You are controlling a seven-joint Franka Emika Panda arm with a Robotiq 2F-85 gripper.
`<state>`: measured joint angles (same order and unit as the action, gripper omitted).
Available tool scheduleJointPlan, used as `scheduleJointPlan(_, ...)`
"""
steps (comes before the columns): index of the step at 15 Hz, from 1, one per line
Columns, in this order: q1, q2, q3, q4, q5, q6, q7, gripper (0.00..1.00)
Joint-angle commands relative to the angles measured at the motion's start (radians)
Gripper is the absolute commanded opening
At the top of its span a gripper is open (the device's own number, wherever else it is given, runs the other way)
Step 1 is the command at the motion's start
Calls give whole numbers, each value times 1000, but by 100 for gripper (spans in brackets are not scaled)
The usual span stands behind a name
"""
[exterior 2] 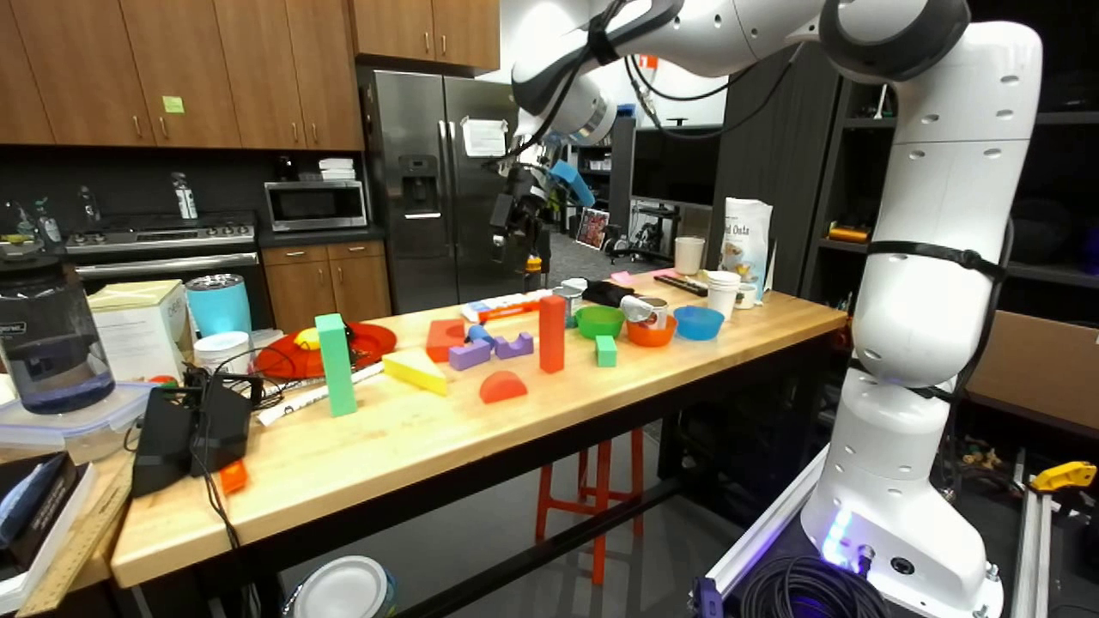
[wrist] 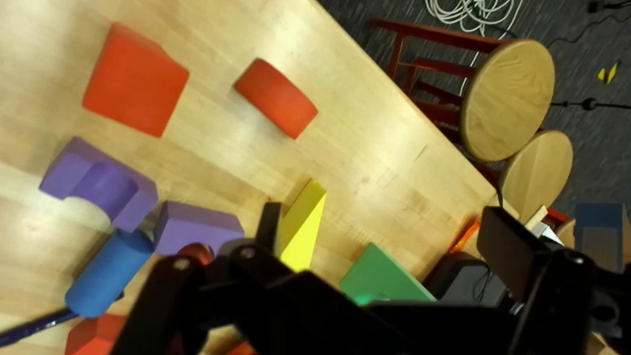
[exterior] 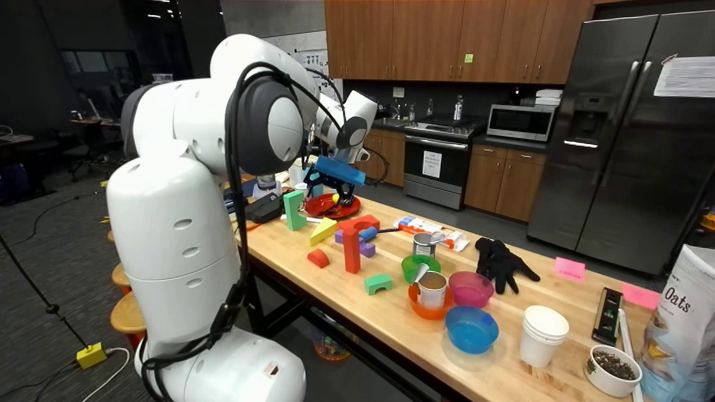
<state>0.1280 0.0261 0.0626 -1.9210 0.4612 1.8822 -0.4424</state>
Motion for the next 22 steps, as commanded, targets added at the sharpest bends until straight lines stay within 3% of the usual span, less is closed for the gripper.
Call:
scheduleJointPlan(1,-20,2,7,10,-52,-88,139,100)
scheduleJointPlan(2,-18,7,14,2,-21,-48,68,100)
scheduleJointPlan(8,-21,8,13,2,-40,-67,121,100)
scheduleJointPlan(15,-56,18,-2,-56,176,-157,213,100)
scheduleJointPlan(22,-82,-15,-14,-189,335,-193,405,100)
